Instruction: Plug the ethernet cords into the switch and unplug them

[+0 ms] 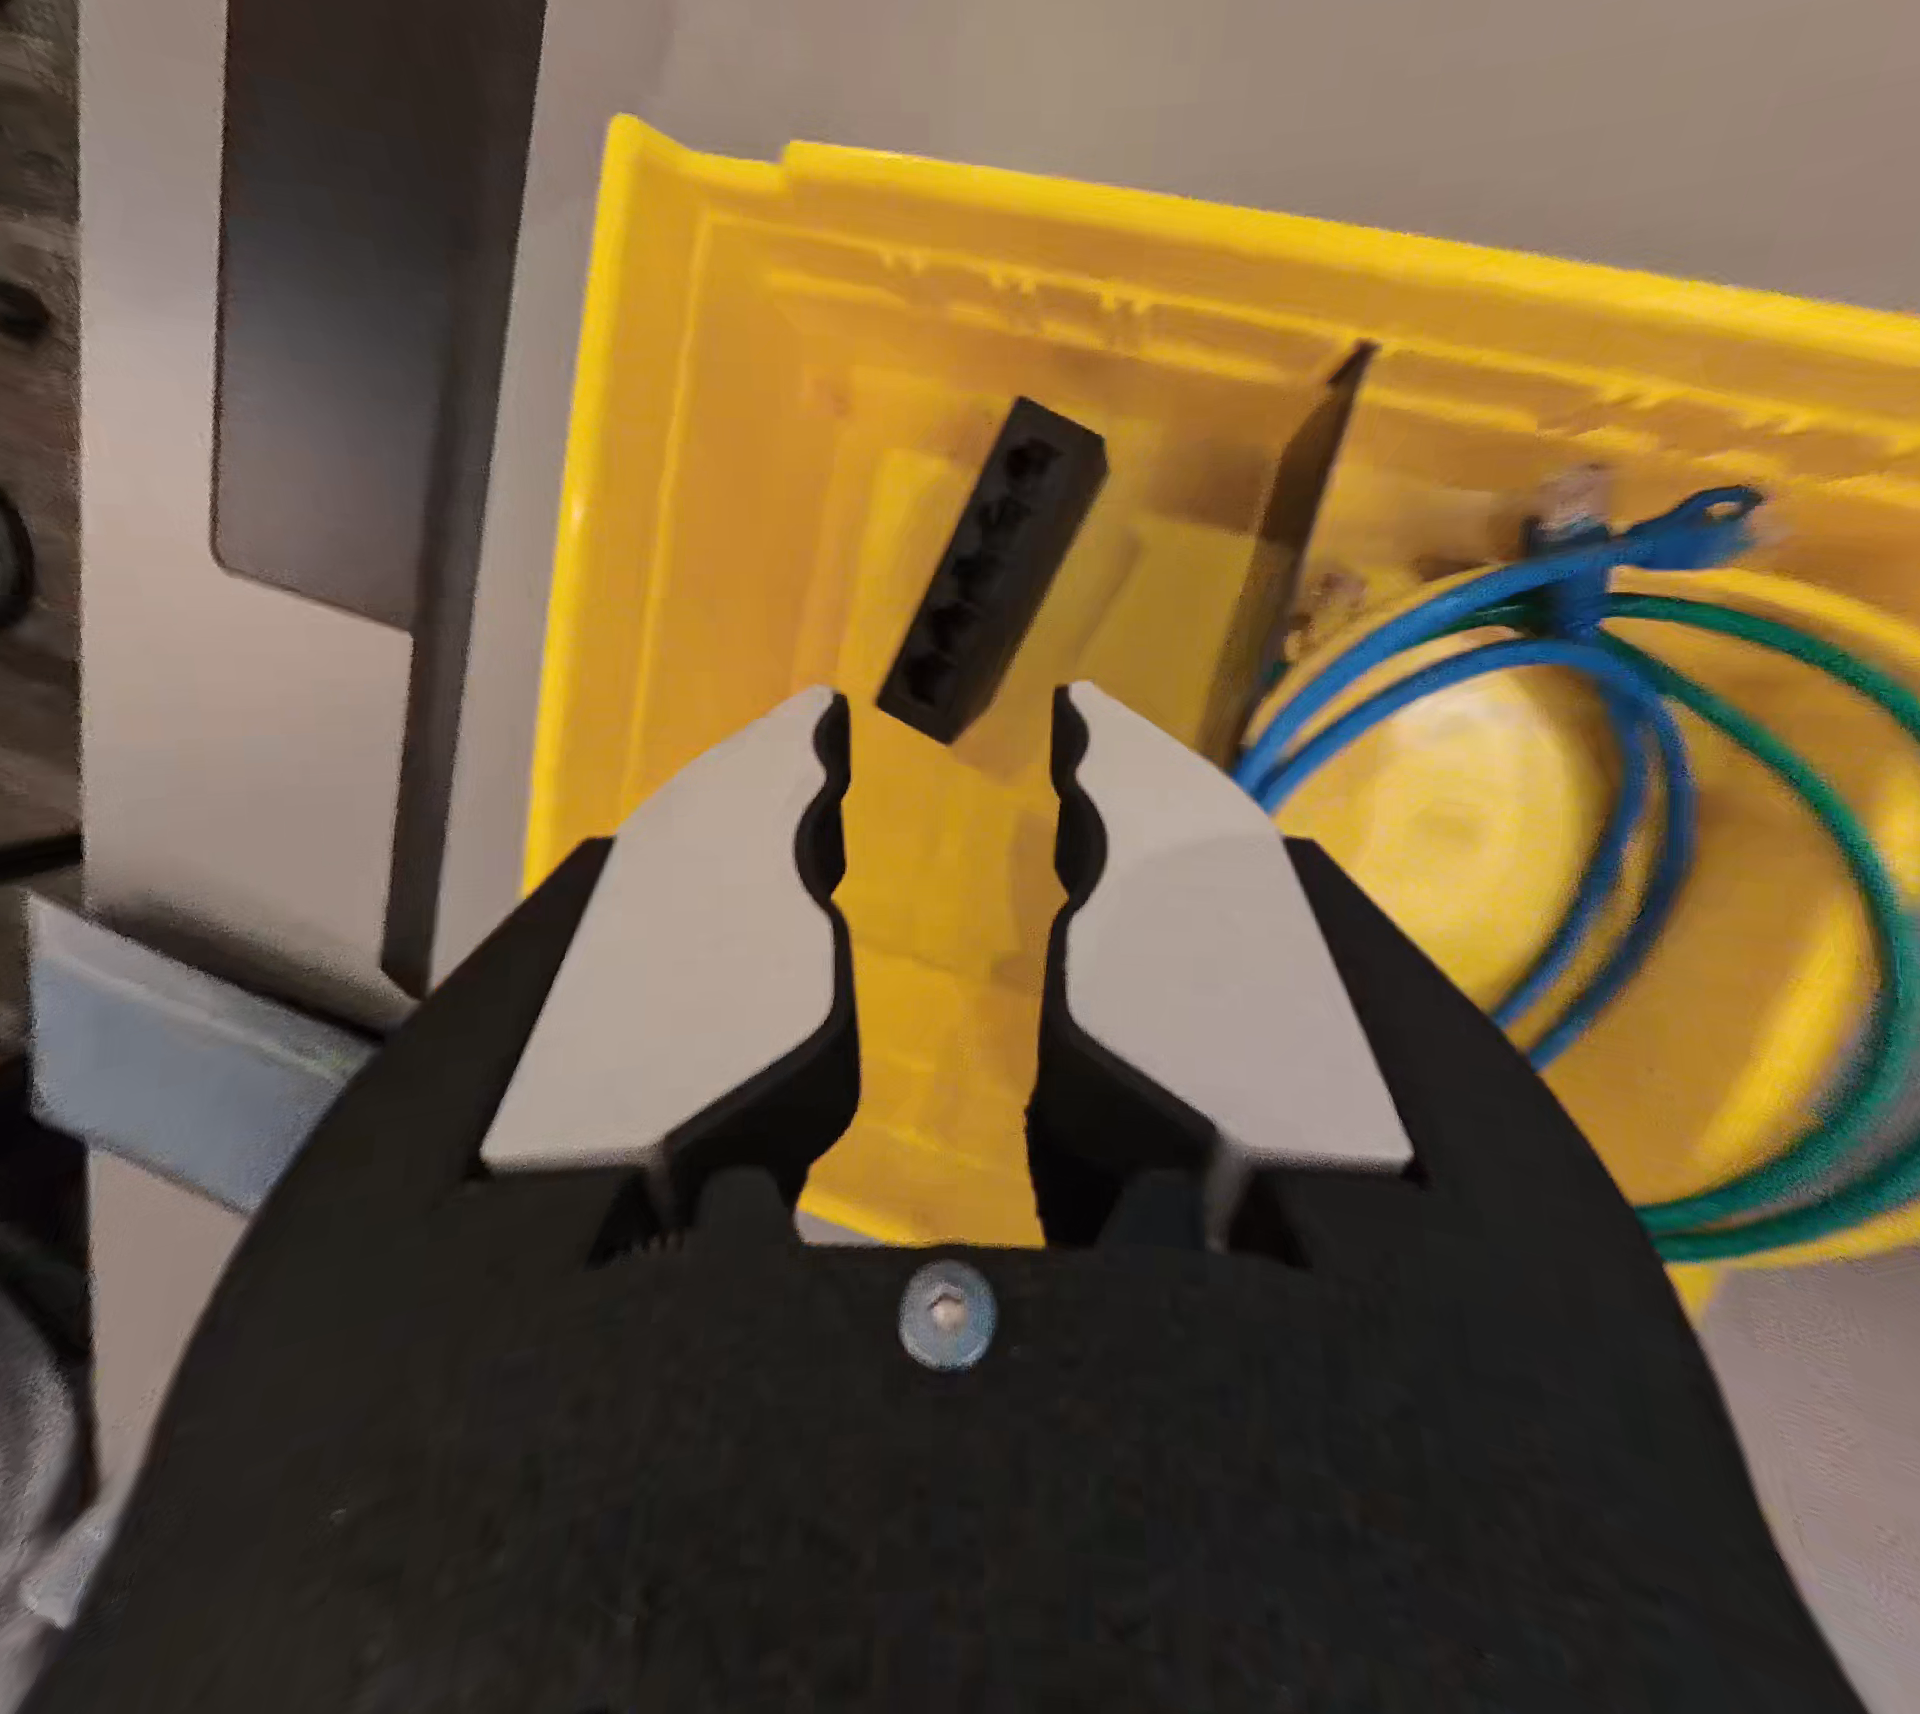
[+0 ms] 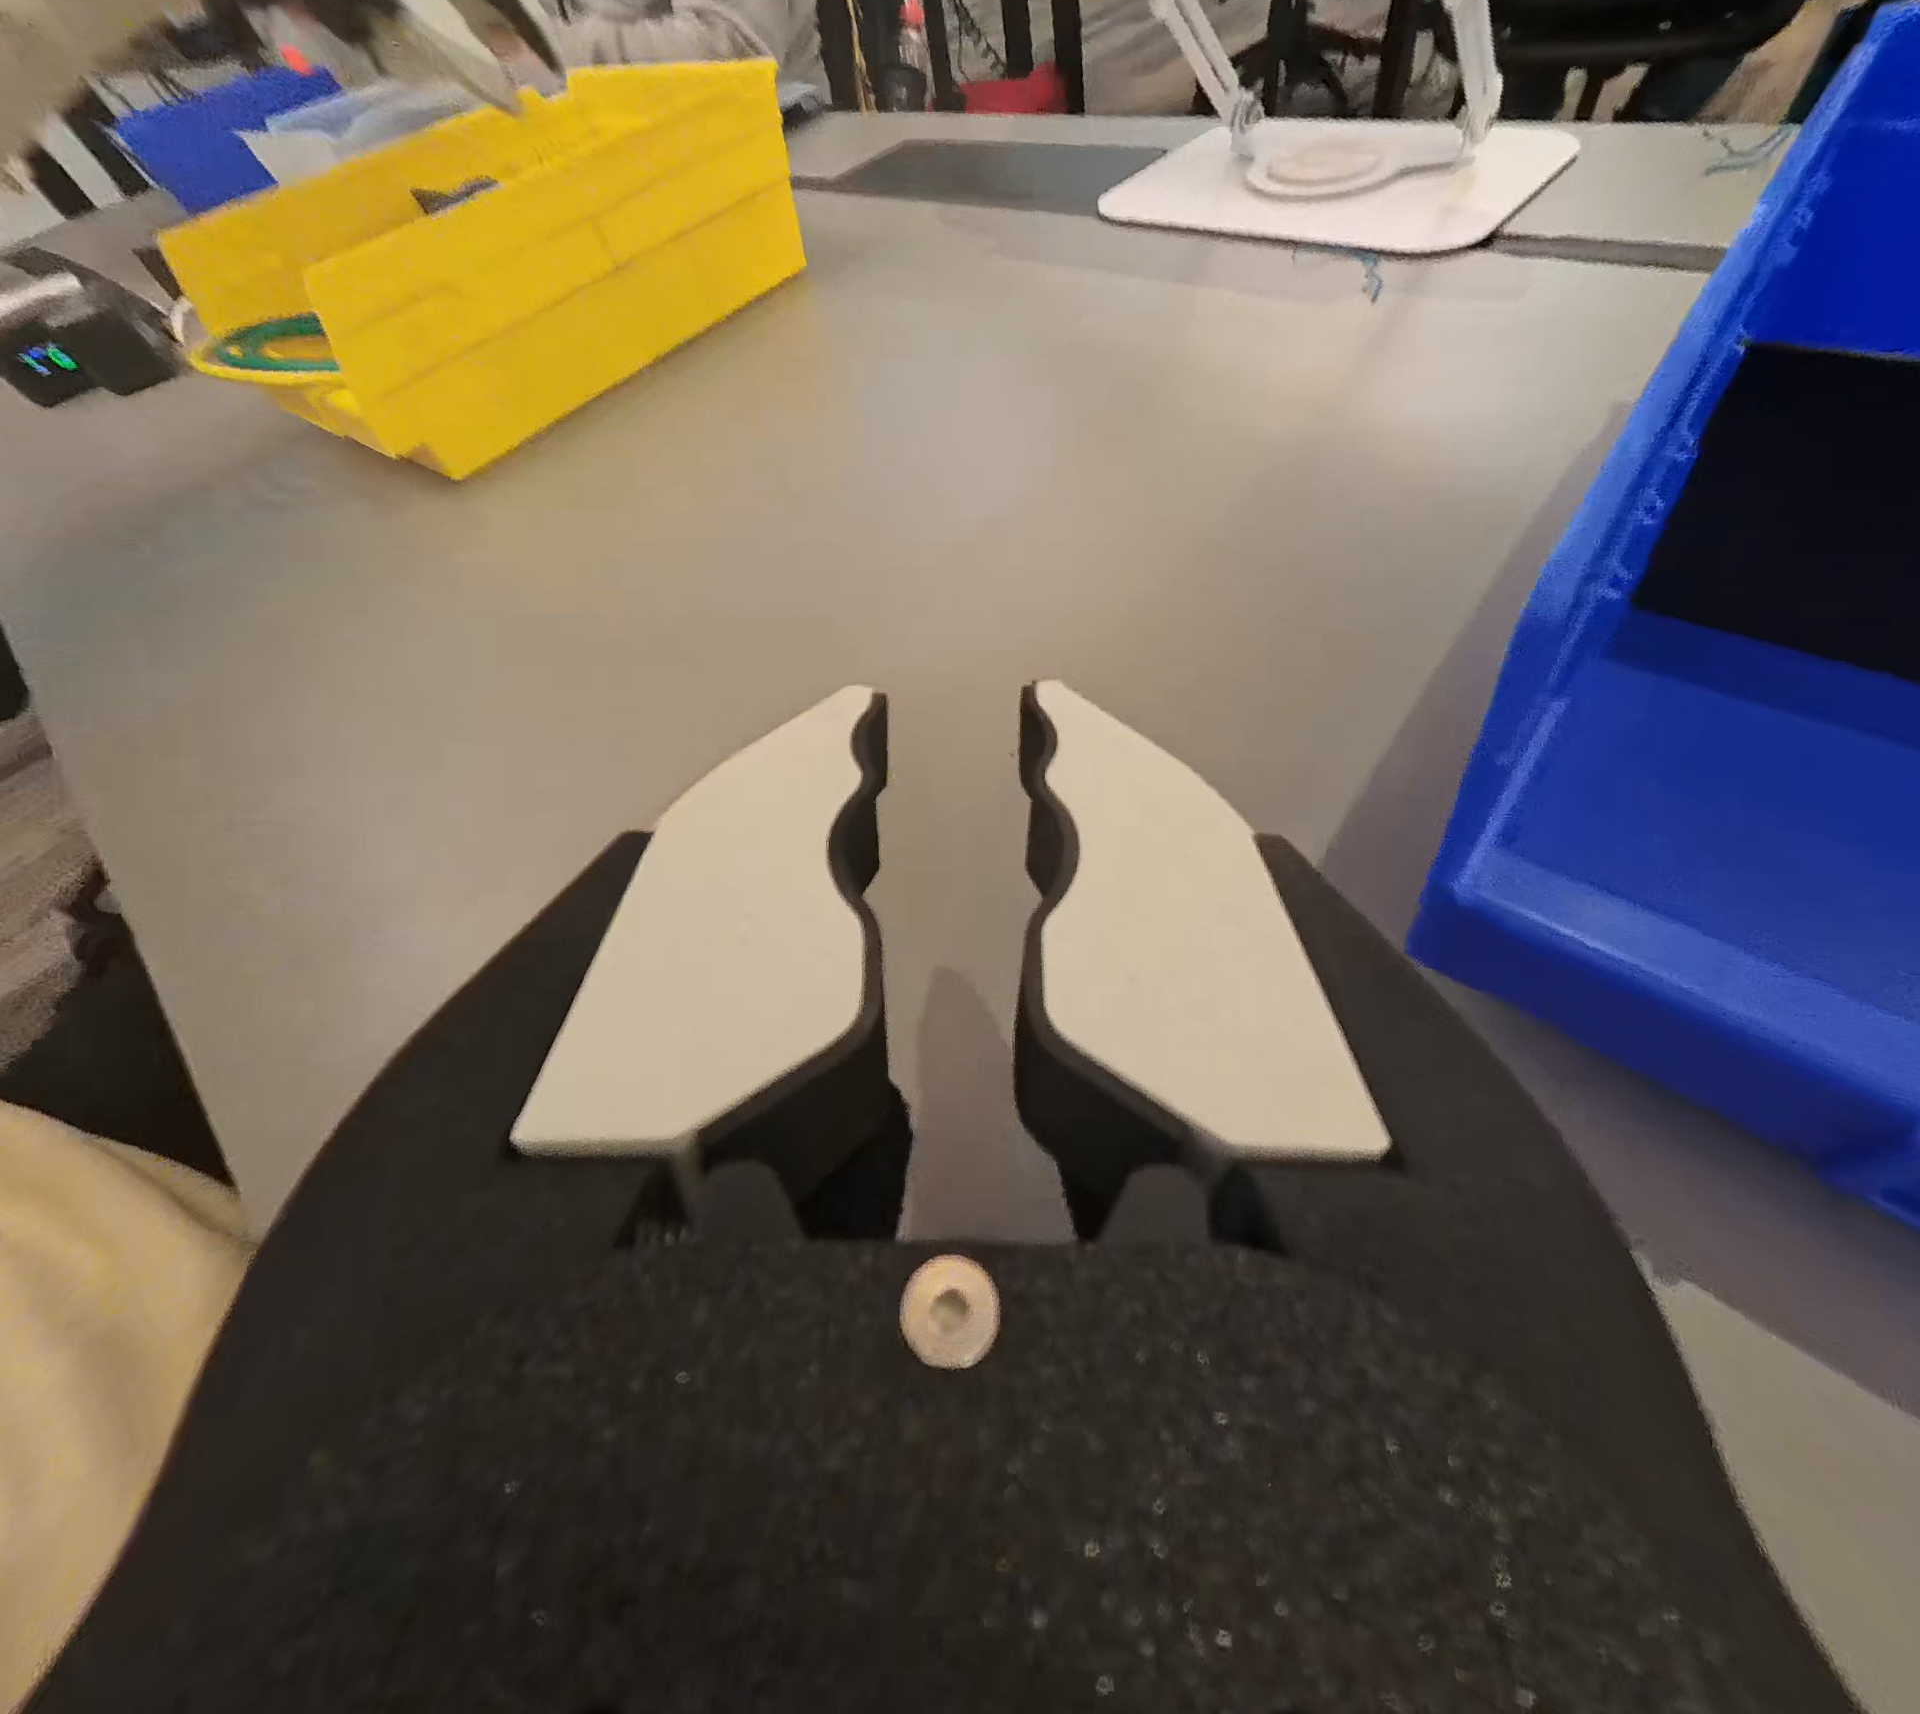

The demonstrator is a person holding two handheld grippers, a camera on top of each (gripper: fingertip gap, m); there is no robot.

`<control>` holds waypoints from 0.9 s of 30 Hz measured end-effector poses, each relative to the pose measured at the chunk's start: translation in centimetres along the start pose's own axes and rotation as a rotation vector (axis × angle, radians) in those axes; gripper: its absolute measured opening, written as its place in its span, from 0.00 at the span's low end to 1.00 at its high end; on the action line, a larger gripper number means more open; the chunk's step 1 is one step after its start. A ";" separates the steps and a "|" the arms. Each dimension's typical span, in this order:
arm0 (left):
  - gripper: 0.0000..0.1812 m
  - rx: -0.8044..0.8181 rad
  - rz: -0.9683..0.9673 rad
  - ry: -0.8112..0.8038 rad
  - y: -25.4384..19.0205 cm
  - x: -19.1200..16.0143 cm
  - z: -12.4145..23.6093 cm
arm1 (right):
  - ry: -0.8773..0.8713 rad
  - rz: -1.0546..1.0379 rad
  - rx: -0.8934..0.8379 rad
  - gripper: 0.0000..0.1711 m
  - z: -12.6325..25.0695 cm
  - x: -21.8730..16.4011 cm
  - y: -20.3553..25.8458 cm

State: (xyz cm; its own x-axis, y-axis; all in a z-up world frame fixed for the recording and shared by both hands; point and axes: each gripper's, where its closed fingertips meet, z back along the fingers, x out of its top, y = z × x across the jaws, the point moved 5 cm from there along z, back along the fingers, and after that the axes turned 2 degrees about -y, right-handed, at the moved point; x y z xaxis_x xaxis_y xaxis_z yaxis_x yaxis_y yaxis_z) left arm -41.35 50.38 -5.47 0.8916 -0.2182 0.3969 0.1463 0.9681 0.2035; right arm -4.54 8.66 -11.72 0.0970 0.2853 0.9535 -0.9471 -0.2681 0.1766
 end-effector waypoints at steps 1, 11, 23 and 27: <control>0.20 -0.012 -0.035 0.002 0.8 0.0 -0.7 | -0.026 -0.014 0.018 0.14 0.1 0.3 0.2; 0.22 -0.231 -0.233 0.244 0.6 -1.5 -8.7 | -0.045 0.054 0.145 0.15 -2.4 1.0 2.4; 0.16 -0.012 -0.294 0.228 0.5 -0.5 -4.7 | 0.003 0.215 0.403 0.18 -8.8 2.6 5.1; 0.16 0.090 -0.360 0.161 -2.7 4.0 -0.2 | 0.002 0.369 0.459 0.23 -12.7 5.2 5.5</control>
State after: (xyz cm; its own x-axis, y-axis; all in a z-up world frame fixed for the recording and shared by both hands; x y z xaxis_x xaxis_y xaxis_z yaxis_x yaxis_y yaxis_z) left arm -38.12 46.97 -4.60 0.8469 -0.5124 0.1419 0.4299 0.8170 0.3844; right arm -13.19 20.37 -8.90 -0.2151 0.0991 0.9716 -0.6887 -0.7207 -0.0790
